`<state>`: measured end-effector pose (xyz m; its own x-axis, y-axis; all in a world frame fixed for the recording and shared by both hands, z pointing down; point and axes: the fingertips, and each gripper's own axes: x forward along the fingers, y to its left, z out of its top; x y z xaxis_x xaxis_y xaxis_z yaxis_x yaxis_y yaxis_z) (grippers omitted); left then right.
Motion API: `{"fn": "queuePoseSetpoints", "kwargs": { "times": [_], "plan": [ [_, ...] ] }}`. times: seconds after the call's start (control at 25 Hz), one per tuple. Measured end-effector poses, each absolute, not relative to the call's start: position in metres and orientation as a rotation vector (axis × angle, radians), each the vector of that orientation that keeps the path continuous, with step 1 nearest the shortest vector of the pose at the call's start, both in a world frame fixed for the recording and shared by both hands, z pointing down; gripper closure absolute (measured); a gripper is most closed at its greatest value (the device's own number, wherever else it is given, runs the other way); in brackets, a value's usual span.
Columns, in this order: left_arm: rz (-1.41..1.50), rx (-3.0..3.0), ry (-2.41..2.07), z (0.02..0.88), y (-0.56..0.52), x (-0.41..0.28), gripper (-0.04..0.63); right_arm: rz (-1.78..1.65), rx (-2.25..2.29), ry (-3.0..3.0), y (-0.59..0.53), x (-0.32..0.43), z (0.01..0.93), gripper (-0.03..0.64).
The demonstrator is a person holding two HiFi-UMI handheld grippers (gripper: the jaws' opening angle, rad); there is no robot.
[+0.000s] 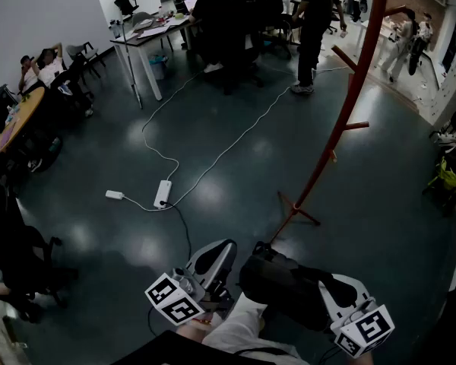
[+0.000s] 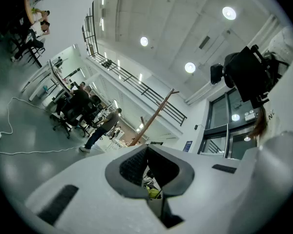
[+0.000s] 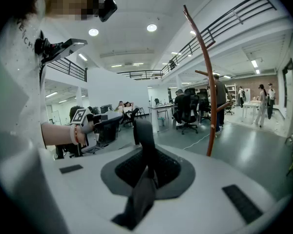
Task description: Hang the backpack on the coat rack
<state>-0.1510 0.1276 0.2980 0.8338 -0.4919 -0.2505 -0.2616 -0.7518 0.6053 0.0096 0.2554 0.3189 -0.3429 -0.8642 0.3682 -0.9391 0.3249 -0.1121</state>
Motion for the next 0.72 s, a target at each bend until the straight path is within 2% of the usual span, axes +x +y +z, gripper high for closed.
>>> {"fn": "queuePoseSetpoints", "kwargs": {
  "times": [0.48,0.72],
  "plan": [
    [-0.579,2.397,-0.367,0.313,0.011,-0.022,0.588,0.442,1.587,-2.329,0.145,0.076,0.333,0.577],
    [-0.562,2.397,-0.323,0.307,-0.025,0.012,0.588,0.432,1.653,-2.302,0.094,0.117,0.323,0.577]
  ]
}}
